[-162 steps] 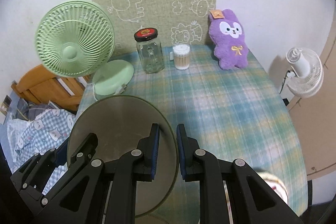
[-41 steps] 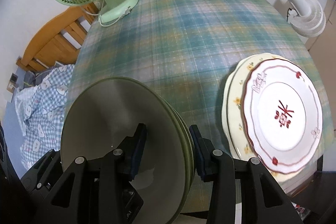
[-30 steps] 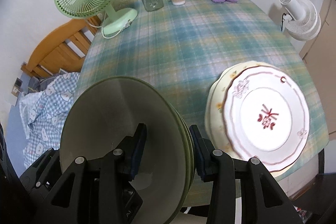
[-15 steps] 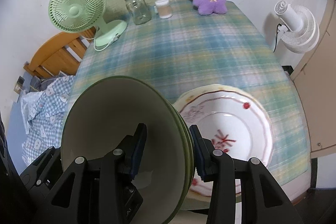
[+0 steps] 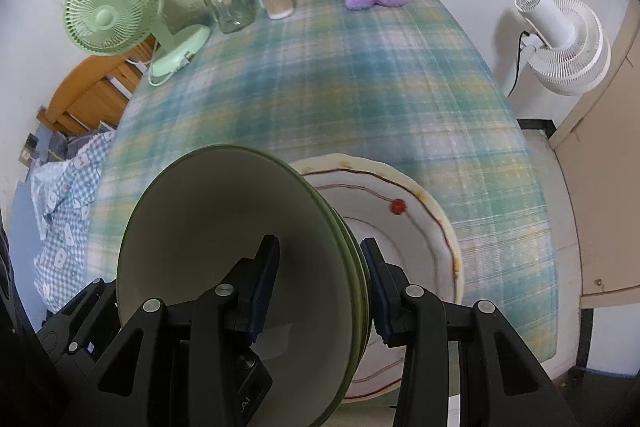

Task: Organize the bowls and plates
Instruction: 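Lower the bowl onto the stacked bowls and open the left gripper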

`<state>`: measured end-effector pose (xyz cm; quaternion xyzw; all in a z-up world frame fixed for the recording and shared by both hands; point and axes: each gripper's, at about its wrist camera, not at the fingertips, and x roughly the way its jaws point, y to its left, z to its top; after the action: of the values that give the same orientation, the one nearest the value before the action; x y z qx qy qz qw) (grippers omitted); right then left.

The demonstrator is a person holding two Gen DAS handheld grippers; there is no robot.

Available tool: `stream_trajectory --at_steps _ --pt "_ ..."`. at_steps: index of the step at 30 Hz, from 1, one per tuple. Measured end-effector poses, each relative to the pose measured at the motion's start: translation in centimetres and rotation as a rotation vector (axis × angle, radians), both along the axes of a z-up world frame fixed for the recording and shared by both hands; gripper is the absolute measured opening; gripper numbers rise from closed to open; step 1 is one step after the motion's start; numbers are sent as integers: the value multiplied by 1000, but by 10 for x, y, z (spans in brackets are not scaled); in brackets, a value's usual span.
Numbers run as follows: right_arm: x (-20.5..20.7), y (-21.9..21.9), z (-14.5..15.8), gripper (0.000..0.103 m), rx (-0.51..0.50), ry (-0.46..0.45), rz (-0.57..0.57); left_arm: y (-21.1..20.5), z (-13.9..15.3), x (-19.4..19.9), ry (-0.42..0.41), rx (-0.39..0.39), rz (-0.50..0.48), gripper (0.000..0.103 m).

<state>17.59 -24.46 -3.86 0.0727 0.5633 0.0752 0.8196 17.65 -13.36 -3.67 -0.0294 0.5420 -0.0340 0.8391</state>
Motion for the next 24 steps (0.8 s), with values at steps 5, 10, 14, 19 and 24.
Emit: stream_trajectory --at_steps 5,10,14,19,24 --pt "6 -12 -14 45 -4 36 10 -14 -15 6 38 -2 12 55" --pt "11 -20 -21 45 11 47 17 -22 -20 10 40 17 18 54" --pt "13 -23 -24 45 24 46 16 -26 -19 9 30 27 22 54" --pt "14 -24 -23 46 23 39 20 -26 -21 10 26 23 26 58" --pt "12 -21 -16 47 -14 6 49 -22 -21 10 34 15 45 70"
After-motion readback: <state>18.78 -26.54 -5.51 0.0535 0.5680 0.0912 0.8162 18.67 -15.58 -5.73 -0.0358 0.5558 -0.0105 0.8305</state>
